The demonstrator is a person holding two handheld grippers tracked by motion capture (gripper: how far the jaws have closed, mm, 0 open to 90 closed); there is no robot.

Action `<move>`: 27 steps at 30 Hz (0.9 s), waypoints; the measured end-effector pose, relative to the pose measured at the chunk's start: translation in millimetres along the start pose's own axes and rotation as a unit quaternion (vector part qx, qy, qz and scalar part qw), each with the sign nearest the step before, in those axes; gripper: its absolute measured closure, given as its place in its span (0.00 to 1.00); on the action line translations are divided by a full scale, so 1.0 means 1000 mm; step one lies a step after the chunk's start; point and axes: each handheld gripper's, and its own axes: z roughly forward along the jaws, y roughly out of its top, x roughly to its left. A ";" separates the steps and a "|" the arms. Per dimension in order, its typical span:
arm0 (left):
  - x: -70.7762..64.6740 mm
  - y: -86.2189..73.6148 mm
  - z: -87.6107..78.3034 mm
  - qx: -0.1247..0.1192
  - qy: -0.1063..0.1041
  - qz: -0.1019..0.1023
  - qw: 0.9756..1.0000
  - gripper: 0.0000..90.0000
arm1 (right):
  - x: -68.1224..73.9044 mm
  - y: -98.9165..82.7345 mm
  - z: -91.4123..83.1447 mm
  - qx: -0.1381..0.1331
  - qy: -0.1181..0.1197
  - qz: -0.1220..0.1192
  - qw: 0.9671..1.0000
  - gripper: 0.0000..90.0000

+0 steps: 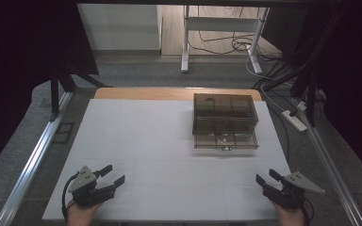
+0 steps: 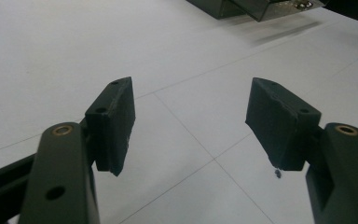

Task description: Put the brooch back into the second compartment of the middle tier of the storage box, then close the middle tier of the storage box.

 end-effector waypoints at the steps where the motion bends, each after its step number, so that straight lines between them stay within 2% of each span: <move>1: 0.000 0.000 0.000 0.000 0.000 0.000 1.000 0.37 | 0.000 0.000 0.001 0.001 0.000 0.003 1.000 0.43; 4: -0.002 0.002 0.001 -0.003 -0.001 0.003 1.000 0.37 | 0.000 0.000 0.002 0.002 0.001 0.001 1.000 0.43; 13: -0.016 0.008 0.015 0.005 -0.021 0.029 0.999 0.40 | 0.000 -0.001 0.003 0.000 0.003 0.006 1.000 0.42; 19: -0.027 0.013 0.020 -0.001 -0.028 0.045 0.999 0.41 | 0.000 -0.001 0.002 -0.001 0.006 0.010 1.000 0.41; 27: -0.036 0.017 0.027 -0.006 -0.037 0.046 0.998 0.41 | 0.000 -0.001 0.003 0.001 0.010 0.012 1.000 0.41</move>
